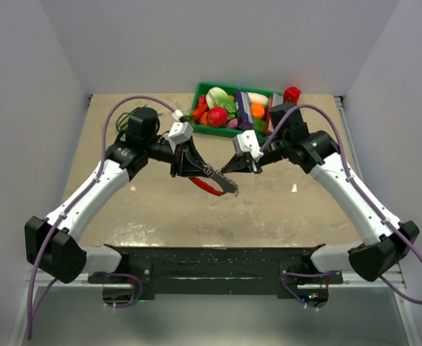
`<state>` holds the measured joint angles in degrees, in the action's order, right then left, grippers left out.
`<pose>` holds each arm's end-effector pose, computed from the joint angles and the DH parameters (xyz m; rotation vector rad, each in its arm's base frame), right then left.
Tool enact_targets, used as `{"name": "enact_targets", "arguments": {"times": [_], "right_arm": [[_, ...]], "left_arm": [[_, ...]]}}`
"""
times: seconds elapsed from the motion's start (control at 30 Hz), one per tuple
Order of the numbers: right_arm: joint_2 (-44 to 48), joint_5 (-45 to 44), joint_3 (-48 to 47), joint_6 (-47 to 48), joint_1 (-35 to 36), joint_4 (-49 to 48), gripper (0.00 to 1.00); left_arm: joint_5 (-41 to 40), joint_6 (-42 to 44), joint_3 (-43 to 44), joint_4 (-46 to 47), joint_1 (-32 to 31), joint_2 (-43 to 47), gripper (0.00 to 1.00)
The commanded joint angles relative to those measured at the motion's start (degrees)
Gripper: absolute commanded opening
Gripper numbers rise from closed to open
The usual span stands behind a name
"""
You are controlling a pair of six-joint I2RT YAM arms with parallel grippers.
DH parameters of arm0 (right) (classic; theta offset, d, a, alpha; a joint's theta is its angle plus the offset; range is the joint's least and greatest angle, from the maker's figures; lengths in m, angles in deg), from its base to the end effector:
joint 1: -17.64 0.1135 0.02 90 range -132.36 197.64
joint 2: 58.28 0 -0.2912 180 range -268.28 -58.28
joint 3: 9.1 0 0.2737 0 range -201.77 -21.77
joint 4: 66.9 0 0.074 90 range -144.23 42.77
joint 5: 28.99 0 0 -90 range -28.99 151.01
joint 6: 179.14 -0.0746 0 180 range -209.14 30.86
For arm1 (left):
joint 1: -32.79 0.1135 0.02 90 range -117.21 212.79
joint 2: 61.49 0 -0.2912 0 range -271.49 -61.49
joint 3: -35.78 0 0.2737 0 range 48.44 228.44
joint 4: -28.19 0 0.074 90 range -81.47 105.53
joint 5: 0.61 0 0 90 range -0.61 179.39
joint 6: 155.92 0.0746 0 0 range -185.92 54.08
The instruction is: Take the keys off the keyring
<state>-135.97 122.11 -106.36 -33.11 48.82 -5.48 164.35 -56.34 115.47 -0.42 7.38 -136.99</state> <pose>0.2210 0.2100 0.4163 -1.7175 1.0575 0.9367 0.2446 -0.1960 0.3768 1.3302 1.3880 -1.4620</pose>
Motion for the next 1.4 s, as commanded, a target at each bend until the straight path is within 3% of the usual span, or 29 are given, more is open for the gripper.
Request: {"name": "enact_targets", "arguments": {"times": [0.0, 0.63, 0.93, 1.37], "right_arm": [[5.43, -2.46, 0.92, -4.68, 0.55, -6.38, 0.0], [9.4, -8.01, 2.24, -8.3, 0.37, -9.99, 0.0], [11.33, -15.13, 6.2, -19.28, 0.37, -20.79, 0.0], [11.51, -17.24, 7.69, -25.44, 0.29, -25.98, 0.0]], "left_arm": [[-0.51, -0.97, 0.3, 3.29, 0.01, 1.06, 0.0], [-1.22, -1.5, -0.58, 4.26, 0.1, 1.32, 0.0], [-0.43, -1.67, -0.67, 4.43, 0.1, 1.41, 0.02], [0.1, -1.85, -0.49, 4.61, 0.1, 1.24, 0.02]]}}
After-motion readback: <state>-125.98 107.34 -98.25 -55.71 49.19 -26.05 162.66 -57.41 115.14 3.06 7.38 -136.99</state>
